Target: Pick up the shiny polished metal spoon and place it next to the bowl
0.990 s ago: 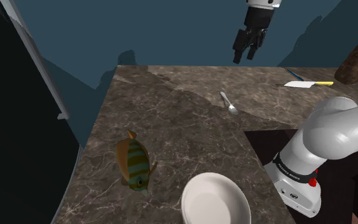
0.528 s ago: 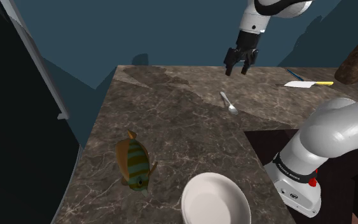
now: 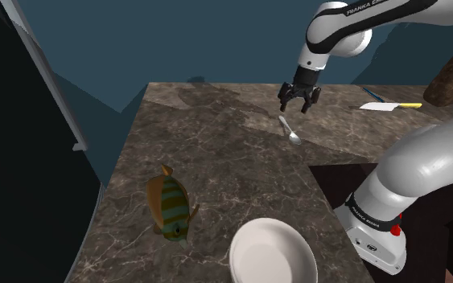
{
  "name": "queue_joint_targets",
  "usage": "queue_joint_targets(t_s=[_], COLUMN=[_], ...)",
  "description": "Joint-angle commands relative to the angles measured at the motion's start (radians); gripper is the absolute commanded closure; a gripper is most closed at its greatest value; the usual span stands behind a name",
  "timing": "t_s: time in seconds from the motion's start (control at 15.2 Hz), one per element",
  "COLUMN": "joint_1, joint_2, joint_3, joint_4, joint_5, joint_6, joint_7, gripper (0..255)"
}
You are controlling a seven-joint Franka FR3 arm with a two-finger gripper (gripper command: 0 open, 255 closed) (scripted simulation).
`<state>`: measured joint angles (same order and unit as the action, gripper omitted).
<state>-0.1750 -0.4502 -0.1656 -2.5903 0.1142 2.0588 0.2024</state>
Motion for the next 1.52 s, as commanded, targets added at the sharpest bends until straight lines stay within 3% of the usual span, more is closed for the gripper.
queue_joint_targets(t_s=[0.0,0.53,1.06,1.12,1.45], joint_1=[-0.014,0.001,0.001,0.001,0.002], joint_2=[0.066,0.133,0.133,0.133,0.134], joint_3=[-0.022,-0.023,-0.023,-0.023,-0.021], joint_4=[-0.012,-0.074,-0.074,-0.074,-0.074], joint_5=[0.02,0.052,0.052,0.052,0.054], joint_6=[0.069,0.196,0.196,0.196,0.197], joint_7=[0.011,-0.005,-0.005,-0.005,-0.003], gripper=[0,0,0,255,255])
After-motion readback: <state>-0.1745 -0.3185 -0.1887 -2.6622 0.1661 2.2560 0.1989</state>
